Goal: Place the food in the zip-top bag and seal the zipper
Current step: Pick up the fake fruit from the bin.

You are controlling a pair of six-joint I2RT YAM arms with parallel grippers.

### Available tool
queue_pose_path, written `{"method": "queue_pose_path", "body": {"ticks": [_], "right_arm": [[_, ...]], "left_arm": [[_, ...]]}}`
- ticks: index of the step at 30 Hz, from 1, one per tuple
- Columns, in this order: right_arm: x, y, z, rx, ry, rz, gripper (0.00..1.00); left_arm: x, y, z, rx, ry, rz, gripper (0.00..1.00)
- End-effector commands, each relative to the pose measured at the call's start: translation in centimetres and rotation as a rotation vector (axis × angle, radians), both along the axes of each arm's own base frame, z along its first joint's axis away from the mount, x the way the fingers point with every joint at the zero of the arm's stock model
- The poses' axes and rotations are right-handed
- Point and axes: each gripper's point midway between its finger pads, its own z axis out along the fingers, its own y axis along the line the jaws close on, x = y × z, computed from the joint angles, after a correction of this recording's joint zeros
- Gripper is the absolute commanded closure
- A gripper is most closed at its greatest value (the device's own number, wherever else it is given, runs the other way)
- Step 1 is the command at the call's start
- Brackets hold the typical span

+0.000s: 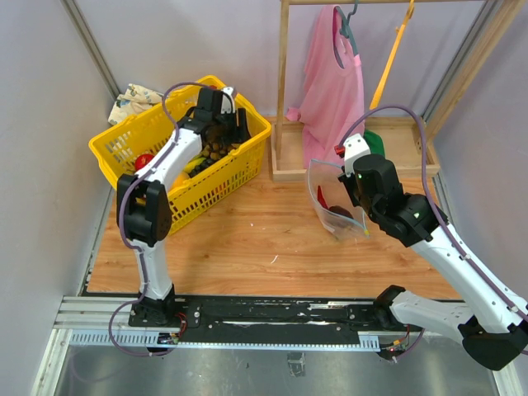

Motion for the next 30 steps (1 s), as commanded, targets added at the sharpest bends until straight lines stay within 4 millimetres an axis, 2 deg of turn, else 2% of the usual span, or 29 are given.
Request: {"method": "queue_pose_path", "body": {"ticks": [1, 7, 12, 17, 21, 30], "right_arm": [[0.0, -0.3, 0.8, 0.034, -0.023, -0.016, 0.99], [-0.1, 0.3, 0.4, 0.048, -0.006, 0.011, 0.99], [0.0, 0.7, 0.2, 0.056, 0.002, 0.021, 0.99], [0.1, 1.0, -0.1, 0.055, 0.014, 0.027, 0.99], [0.2, 1.4, -0.2, 0.061, 0.019, 0.034, 0.99], [0.5, 2.3, -0.7, 0.073, 0.036, 0.057, 0.99]], "left_arm": [[-0.7, 1.5, 5.5, 0.001, -0.125, 0.03, 0.48], [-2.4, 2.0, 8.6, -0.032, -0.187, 0.042, 0.48], [-4.2, 2.2, 10.4, -0.063, -0.234, 0.036, 0.48], [-6.7, 2.0, 12.5, -0.123, -0.285, 0.008, 0.49], [-9.2, 0.7, 14.5, -0.185, -0.337, -0.054, 0.51], [-16.2, -4.9, 17.6, -0.294, -0.457, -0.26, 0.51]]}}
